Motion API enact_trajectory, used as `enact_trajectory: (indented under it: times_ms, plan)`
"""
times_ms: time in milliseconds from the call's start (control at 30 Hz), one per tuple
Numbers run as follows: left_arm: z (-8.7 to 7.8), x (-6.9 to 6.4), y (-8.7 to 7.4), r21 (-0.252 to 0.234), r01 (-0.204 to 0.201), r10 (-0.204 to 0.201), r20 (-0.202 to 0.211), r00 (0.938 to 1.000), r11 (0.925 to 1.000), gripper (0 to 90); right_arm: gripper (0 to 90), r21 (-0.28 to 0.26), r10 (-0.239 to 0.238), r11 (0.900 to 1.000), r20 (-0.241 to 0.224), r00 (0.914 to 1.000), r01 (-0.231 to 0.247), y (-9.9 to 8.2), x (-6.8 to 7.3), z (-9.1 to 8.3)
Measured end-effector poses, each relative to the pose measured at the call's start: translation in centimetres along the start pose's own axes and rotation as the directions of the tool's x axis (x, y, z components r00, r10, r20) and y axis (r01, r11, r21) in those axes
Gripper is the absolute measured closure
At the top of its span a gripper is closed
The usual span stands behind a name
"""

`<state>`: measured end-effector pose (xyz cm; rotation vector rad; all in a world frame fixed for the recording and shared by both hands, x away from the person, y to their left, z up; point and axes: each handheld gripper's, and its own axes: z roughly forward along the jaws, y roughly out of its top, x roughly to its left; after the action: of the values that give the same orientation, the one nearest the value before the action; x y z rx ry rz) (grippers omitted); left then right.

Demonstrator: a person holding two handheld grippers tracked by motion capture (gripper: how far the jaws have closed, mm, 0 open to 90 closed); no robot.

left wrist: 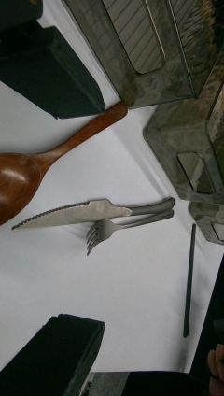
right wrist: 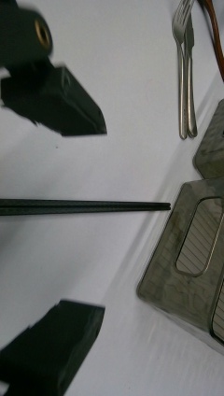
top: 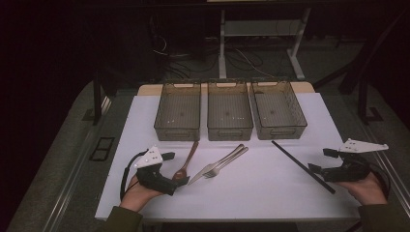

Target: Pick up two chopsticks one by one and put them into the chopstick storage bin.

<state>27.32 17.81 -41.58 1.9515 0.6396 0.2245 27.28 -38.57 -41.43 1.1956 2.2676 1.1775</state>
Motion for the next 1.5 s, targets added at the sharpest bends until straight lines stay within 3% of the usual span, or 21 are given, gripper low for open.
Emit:
enact_trajectory:
  times_ms: [100,300,767,1033,1500]
  plan:
    - [0.0,0.0,0.0,-0.001,-0.001,0.001,-0.002,1.0000,1.0000,0.0,17.9,0.018,0.009,0.9998,-0.017,0.9998,-0.009,-0.1,-0.1,0.0]
    - [0.1,0.0,0.0,0.001,-0.002,0.002,-0.002,1.0000,1.0000,0.0,35.2,0.082,-0.003,0.9966,-0.034,0.9994,0.006,-0.5,-0.2,0.4]
    - [0.0,0.0,0.0,0.003,0.001,-0.001,-0.001,1.0000,1.0000,0.0,66.4,0.189,-0.006,0.9819,-0.011,0.9999,0.008,-0.7,-0.3,0.8]
    - [0.0,0.0,0.0,0.002,0.002,-0.002,0.000,1.0000,1.0000,0.0,76.2,0.236,-0.019,0.9714,-0.021,0.9996,0.024,-0.8,-0.2,1.0]
    - [0.0,0.0,0.0,0.003,0.000,0.000,0.001,1.0000,1.0000,0.0,79.4,0.291,-0.030,0.9560,-0.018,0.9994,0.034,-1.1,-0.2,1.4]
